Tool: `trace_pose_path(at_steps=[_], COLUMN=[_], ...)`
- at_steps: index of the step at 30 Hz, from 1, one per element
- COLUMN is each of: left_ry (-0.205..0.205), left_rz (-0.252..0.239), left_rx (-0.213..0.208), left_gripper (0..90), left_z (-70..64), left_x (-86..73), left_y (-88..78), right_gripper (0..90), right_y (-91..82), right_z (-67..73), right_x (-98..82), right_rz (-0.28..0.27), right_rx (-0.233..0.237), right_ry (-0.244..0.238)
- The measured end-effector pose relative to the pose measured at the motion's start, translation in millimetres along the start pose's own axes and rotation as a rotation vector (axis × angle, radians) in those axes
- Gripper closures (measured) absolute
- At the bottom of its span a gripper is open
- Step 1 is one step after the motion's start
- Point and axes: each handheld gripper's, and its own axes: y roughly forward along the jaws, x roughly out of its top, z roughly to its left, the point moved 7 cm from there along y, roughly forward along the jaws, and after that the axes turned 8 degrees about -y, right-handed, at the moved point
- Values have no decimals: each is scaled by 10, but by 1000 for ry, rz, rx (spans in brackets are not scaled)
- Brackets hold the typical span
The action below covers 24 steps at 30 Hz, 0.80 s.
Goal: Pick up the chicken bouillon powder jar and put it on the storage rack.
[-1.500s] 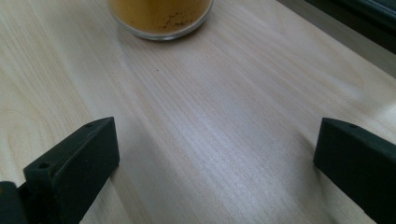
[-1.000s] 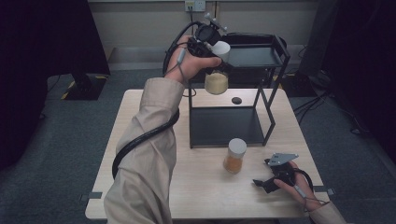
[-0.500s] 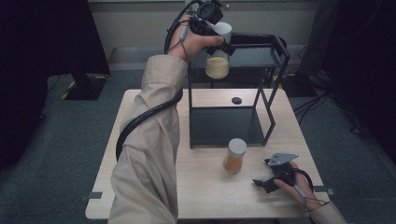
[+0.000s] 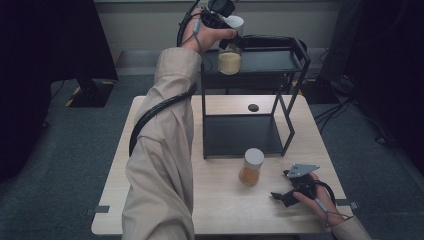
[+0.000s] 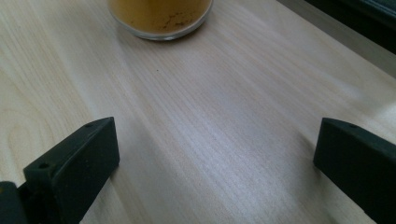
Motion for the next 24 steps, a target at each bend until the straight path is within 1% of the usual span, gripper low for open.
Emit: trace_pose_path(at_steps=[2, 9, 13, 16, 20, 24], left_ry=[-1, -22, -32, -20, -21, -23], left_rz=[-3, 2, -6, -12, -18, -34], left_rx=[6, 32, 26, 28, 31, 27], left_gripper=[353, 353, 353, 352, 351, 349], left_z=[11, 126, 167, 155, 149, 159], left_x=[2, 7, 0, -1, -8, -42], left_y=[4, 72, 101, 120, 126, 124], right_gripper=[0, 0, 0, 0, 0, 0], right_y=[0, 0, 0, 0, 0, 0], right_z=[-1, 0, 0, 0, 0, 0], right_x=[0, 0, 0, 0, 0, 0], right_rz=[0, 0, 0, 0, 0, 0], right_rx=[0, 0, 0, 0, 0, 0], right_ry=[0, 0, 0, 0, 0, 0])
